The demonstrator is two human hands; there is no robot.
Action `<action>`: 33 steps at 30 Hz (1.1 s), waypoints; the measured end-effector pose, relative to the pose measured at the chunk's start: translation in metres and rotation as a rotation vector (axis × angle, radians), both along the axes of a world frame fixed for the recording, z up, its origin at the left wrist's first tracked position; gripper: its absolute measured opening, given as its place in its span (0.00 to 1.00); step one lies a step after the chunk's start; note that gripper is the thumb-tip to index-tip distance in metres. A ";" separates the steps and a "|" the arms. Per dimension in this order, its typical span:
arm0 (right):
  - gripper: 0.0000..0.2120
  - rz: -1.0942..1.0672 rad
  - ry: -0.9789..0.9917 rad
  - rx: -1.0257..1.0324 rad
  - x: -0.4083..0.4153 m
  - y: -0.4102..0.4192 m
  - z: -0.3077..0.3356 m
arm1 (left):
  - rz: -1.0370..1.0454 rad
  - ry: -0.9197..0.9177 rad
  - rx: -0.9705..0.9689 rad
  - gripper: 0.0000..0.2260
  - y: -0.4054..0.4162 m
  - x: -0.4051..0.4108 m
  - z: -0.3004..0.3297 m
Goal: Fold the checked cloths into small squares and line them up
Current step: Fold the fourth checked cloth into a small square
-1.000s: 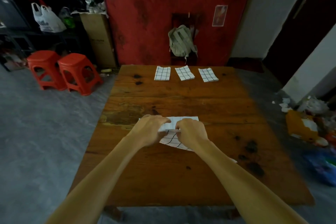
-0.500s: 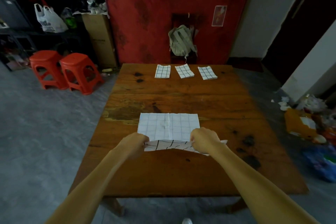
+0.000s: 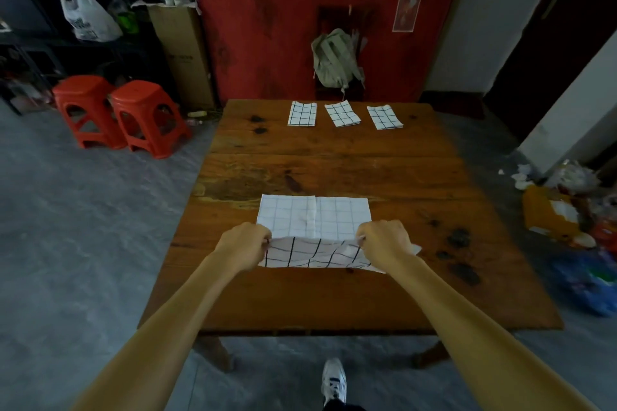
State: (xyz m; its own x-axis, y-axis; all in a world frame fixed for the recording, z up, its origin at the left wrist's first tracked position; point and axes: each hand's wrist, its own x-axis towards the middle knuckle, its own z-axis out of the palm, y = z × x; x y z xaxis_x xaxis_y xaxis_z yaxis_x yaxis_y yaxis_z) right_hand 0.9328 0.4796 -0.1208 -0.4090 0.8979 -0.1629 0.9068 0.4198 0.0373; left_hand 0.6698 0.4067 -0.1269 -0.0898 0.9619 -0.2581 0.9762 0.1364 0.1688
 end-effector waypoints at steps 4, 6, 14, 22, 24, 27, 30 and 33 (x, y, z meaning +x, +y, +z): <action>0.08 0.026 -0.002 0.111 -0.010 0.036 -0.003 | 0.073 0.029 0.099 0.07 0.033 -0.004 0.006; 0.06 0.021 0.011 0.112 -0.017 0.061 -0.011 | 0.111 0.040 0.121 0.08 0.053 -0.005 0.005; 0.05 0.063 0.002 0.028 -0.048 0.165 -0.069 | 0.226 0.037 0.103 0.06 0.147 -0.023 -0.036; 0.12 0.010 0.048 -0.155 -0.061 0.214 -0.124 | 0.251 0.007 0.010 0.05 0.207 -0.037 -0.085; 0.20 -0.038 0.113 -0.191 -0.062 0.210 -0.133 | 0.258 -0.015 -0.004 0.06 0.209 -0.040 -0.091; 0.24 -0.044 0.288 -0.209 -0.070 0.192 -0.135 | 0.264 -0.045 -0.020 0.04 0.207 -0.046 -0.101; 0.23 0.012 0.378 -0.247 -0.080 0.162 -0.137 | 0.294 -0.112 -0.014 0.07 0.207 -0.050 -0.103; 0.23 -0.034 0.422 -0.290 -0.084 0.125 -0.141 | 0.376 -0.223 0.048 0.20 0.199 -0.055 -0.101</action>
